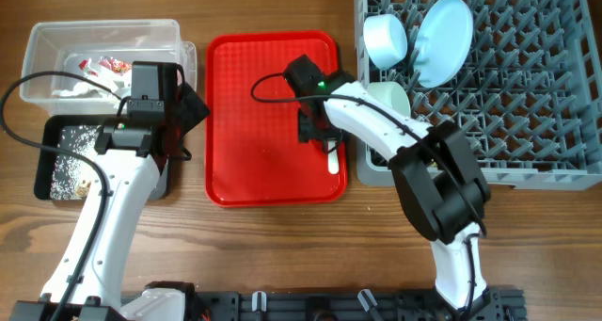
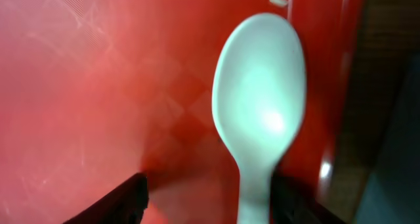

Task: Sort waste into correct bins and load items into the dishwasher rack
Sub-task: 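Close the right gripper on the spoon and lift it, then carry the spoon right and lay it in the rack with the right gripper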

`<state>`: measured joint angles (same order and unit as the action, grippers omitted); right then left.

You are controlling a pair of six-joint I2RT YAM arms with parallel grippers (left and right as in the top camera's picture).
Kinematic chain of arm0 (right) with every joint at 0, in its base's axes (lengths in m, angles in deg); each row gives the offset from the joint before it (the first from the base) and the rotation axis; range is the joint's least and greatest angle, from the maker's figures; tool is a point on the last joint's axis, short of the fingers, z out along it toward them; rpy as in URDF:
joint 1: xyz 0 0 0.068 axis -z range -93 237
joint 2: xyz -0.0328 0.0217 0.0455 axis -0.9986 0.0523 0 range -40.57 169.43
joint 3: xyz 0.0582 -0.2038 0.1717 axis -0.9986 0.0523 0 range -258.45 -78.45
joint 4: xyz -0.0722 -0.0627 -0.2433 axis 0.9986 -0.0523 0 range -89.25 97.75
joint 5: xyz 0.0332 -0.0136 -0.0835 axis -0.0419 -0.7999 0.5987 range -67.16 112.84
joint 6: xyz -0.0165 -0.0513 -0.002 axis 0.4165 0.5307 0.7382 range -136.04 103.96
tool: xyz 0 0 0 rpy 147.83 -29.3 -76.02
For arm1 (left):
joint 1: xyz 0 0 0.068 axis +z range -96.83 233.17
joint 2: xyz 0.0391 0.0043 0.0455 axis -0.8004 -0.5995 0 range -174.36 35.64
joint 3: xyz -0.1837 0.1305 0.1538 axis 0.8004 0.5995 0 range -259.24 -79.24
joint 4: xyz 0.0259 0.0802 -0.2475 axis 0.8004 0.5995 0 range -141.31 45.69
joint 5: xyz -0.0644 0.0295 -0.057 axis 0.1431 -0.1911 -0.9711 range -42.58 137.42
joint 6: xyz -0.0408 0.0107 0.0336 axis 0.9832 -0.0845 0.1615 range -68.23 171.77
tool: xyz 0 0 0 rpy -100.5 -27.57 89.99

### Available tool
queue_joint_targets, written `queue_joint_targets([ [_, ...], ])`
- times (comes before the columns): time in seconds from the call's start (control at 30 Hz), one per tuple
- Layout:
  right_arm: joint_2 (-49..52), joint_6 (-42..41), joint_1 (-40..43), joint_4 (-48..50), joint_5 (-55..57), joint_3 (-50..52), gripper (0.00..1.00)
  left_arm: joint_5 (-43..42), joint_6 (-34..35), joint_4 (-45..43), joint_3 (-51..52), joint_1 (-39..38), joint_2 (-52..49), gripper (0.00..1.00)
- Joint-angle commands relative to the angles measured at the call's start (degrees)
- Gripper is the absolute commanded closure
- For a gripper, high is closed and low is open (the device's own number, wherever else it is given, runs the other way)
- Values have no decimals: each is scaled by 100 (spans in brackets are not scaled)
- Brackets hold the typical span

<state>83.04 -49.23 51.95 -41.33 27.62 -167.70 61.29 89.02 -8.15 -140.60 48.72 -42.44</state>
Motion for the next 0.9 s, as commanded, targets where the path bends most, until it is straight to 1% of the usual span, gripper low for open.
queue_joint_targets([
  [0.0,-20,-144,2,79,-15,229,41,96,72,13,-101,22,42,0],
  [0.07,-20,-138,2,136,-127,229,47,96,74,13,-101,22,42,0],
  [0.2,-17,-133,2,181,-448,234,67,96,74,13,-101,22,42,0],
  [0.3,-17,-136,2,160,-448,234,80,96,74,13,-101,22,42,0],
  [0.4,-17,-131,2,131,-450,234,96,96,72,13,-101,22,42,0],
  [0.53,-17,-59,2,111,-492,232,96,96,72,13,-101,22,42,0],
  [0.67,-146,328,57,-162,-866,35,96,96,74,13,-101,22,42,0],
  [0.77,-699,721,203,-798,-1001,-533,96,98,74,13,-101,22,42,0],
  [0.8,-1110,1049,269,-1093,-1054,-793,96,96,72,13,-101,22,42,0],
  [0.87,-1893,1576,354,-1364,-1043,-990,96,96,74,13,-101,22,42,0],
])
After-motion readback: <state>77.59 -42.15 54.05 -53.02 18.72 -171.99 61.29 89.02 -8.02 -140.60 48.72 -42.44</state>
